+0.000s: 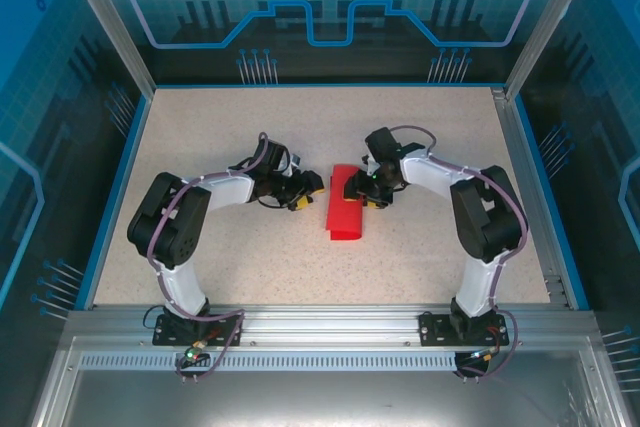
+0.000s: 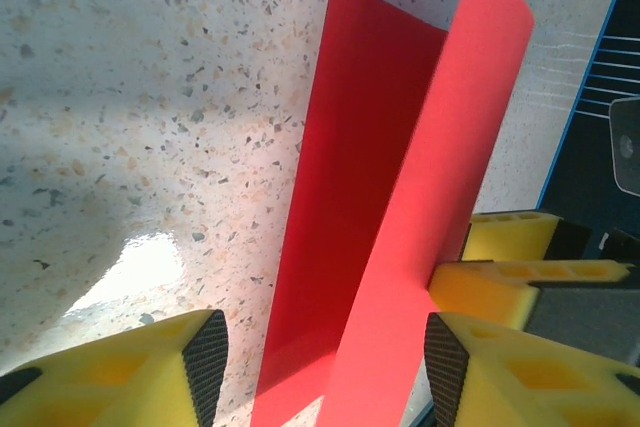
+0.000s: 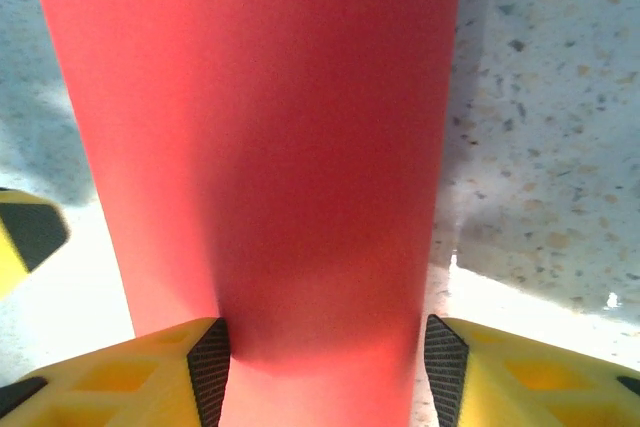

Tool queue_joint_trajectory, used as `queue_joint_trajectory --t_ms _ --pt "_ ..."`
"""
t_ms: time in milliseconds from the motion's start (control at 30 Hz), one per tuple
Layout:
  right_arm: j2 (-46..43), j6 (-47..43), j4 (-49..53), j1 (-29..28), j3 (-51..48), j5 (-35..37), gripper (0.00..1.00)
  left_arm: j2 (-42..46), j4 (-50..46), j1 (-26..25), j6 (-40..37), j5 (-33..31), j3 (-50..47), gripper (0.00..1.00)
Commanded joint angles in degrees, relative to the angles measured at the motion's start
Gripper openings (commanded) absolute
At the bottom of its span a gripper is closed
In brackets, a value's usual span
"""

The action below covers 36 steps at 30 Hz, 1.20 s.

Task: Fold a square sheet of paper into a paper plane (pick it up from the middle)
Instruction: Fold the square sheet of paper in half at the center of the table.

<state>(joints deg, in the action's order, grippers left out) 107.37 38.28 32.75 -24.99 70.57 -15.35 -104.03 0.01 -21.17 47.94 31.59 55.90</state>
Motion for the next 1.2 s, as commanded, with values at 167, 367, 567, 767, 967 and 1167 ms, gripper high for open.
queue_joint_trajectory --t_ms 167,367,567,767,967,1167 --pt "3.72 -4.25 7.94 -1.3 3.77 3.31 0.58 1.59 -2.73 -0.57 -1.44 -1.27 1.45 0.58" --pt "4.64 -2.51 7.95 -1.55 4.23 4.28 0.6 1.41 -3.18 -0.8 -1.67 -1.53 1.95 0.59" --pt "6.12 -1.36 7.51 -1.92 4.86 3.46 0.63 1.38 -3.47 -0.91 -1.79 -1.77 1.94 0.59" --pt "7.07 -0.4 8.64 -1.98 5.86 4.39 0.66 1.31 -3.78 -0.98 -2.06 -2.14 2.14 0.59" --pt "8.13 0.09 8.19 -1.99 6.64 2.96 0.69 1.19 -4.18 -0.94 -2.42 -2.18 2.11 0.59" --pt "9.93 -0.4 10.19 -2.16 7.72 5.01 0.69 1.23 -4.27 -0.99 -2.59 -2.3 1.93 0.59"
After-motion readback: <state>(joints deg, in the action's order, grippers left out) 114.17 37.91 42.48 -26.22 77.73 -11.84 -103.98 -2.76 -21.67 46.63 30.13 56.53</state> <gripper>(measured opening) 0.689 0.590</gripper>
